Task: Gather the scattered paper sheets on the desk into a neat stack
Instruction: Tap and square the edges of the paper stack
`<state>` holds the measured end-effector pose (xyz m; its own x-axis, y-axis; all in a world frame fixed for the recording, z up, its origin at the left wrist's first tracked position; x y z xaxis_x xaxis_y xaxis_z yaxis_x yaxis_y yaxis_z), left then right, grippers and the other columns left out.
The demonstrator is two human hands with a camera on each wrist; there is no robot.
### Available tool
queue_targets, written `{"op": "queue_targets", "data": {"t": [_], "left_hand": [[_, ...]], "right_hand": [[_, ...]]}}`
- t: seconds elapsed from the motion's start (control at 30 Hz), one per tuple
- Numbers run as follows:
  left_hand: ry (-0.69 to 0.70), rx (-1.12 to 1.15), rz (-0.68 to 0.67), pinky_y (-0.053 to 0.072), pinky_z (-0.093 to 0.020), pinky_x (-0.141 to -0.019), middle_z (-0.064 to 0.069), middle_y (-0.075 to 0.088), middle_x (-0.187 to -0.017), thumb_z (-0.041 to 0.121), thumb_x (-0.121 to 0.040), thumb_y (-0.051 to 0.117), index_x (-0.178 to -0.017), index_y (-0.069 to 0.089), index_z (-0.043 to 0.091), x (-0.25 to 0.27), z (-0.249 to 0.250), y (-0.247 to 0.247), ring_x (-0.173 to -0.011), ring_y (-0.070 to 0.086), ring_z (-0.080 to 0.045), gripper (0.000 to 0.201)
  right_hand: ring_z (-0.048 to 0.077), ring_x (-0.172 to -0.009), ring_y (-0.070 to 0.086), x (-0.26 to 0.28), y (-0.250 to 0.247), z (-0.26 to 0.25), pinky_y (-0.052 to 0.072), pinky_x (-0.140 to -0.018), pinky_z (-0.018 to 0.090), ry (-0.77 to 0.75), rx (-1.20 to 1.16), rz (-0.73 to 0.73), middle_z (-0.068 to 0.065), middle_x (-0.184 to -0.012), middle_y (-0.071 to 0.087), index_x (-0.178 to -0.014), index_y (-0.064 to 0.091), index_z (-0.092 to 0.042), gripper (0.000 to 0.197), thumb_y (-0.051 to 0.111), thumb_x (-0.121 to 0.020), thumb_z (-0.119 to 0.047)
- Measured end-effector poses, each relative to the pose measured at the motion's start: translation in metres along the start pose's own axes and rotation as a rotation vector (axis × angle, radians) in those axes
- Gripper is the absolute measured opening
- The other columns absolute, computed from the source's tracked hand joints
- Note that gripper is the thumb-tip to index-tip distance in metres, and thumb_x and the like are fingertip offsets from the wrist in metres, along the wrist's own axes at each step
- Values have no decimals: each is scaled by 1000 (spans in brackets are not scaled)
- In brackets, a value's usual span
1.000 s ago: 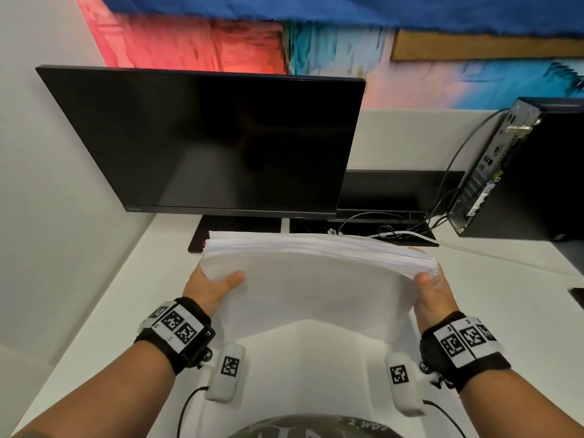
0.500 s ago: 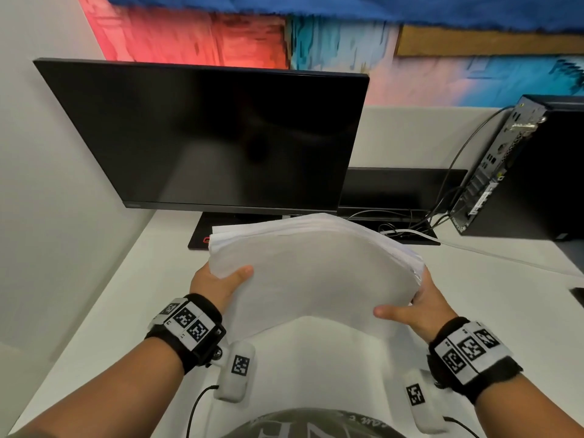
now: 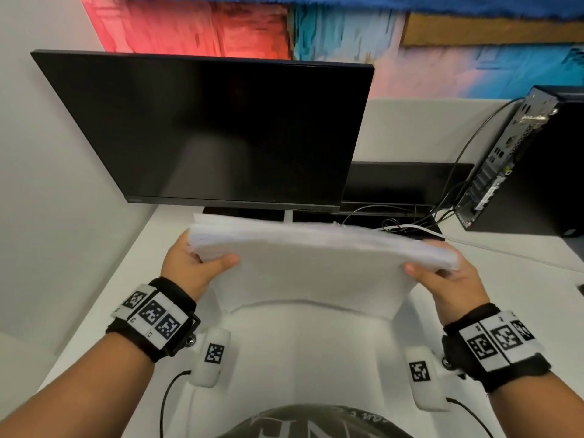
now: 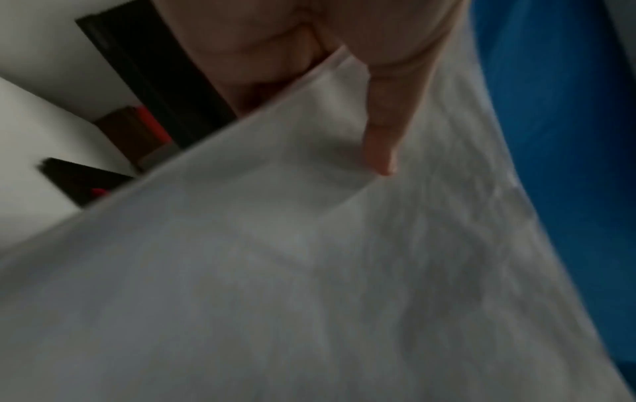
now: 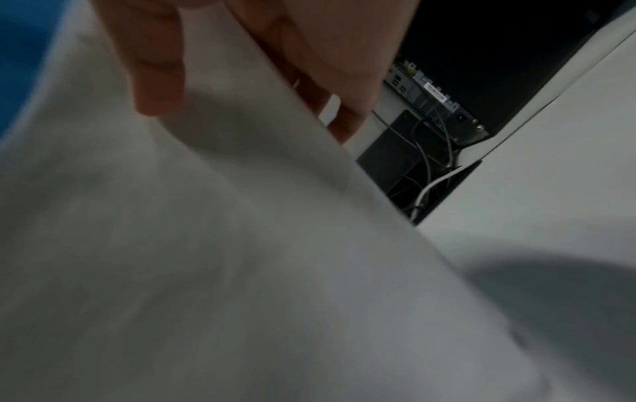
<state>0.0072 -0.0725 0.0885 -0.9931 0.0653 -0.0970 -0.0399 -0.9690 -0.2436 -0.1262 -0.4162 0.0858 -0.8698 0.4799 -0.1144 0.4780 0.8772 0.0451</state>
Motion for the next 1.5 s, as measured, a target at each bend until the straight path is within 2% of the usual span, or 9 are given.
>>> {"op": "queue_targets", "data": {"t": [0.07, 0.2, 0.4, 0.63, 0.8, 1.07, 1.2, 1.37, 1.5], "left_hand": [[-62, -102, -56, 52, -37, -90, -8, 69, -102, 0, -68, 79, -103, 62, 13, -3, -12, 0, -99, 65, -26, 41], [-76, -180, -59, 42, -10, -72, -2, 67, -102, 7, -76, 74, -112, 62, 5, -2, -20, 6, -93, 62, -18, 38], [-84, -9, 30, 44, -25, -77, 13, 60, -87, 4, -81, 69, -105, 55, 22, -3, -3, 16, -82, 59, -8, 33], [-27, 246, -30, 53, -38, -84, -3, 72, -98, 14, -67, 77, -93, 67, 28, -11, 11, 3, -95, 67, -27, 31], [-65, 460, -189, 59, -28, -67, -6, 76, -91, 35, -36, 94, -100, 68, 10, -10, 8, -3, -83, 73, -22, 73], [-275, 415, -286, 60, -28, -61, -3, 78, -82, 43, -16, 94, -93, 70, 11, -5, -13, -12, -73, 74, -17, 87], [-302, 256, -173, 55, -39, -85, -2, 77, -78, 40, -36, 87, -88, 69, 14, 12, -21, -1, -77, 73, -21, 61], [-131, 137, 55, 45, 1, -47, 17, 66, -52, 9, -76, 75, -73, 58, 28, 32, 3, 21, -54, 62, 13, 26], [-129, 71, 77, 49, -7, -55, 15, 63, -72, 2, -68, 80, -77, 59, 26, 42, -4, 30, -64, 61, 6, 33]], "right_hand": [[-4, -65, 60, 0, 2, 11, 51, -65, 12, 80, 38, -77, -16, -70, 68, -74, 69, -32, 27, 82, -49, -34], [5, -61, 54, -2, 10, 23, 44, -59, 11, 115, 181, -65, -8, -61, 62, -63, 63, -25, 32, 66, -78, 3], [23, -88, 58, -11, 18, 14, 49, -84, 32, 112, 273, 86, 2, -90, 62, -95, 56, -20, 16, 65, -83, -13], [22, -92, 69, -9, 6, 8, 56, -79, 36, 238, -50, -51, 5, -100, 73, -111, 62, -16, 81, 92, -38, -35], [5, -80, 60, 15, 13, 11, 47, -78, 13, 258, 285, -175, -14, -80, 63, -80, 56, -36, 33, 70, -78, -7], [-2, -52, 67, 15, 19, 2, 50, -61, 23, 304, -26, -63, -12, -57, 72, -76, 64, -19, 18, 68, -77, -1], [2, -53, 68, 17, 26, -3, 51, -48, 13, 273, -24, 6, -11, -50, 69, -71, 64, -16, 12, 71, -77, -8], [1, -58, 66, 27, 40, -3, 50, -51, 10, 159, -14, 148, -14, -58, 68, -73, 62, -23, 20, 69, -79, -6], [-11, -58, 64, 30, 43, 10, 48, -52, 2, 147, 29, 123, -17, -61, 69, -83, 60, -28, 31, 76, -70, -4]]}}
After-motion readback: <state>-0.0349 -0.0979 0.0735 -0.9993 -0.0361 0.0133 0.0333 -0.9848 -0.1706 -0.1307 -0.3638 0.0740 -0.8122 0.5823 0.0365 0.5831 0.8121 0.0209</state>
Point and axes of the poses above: each hand's wrist, its own x-axis away from the middle knuckle, its own y-axis out of the palm, z = x × y, the point moved 1 cm from there along -x, towards the middle knuckle
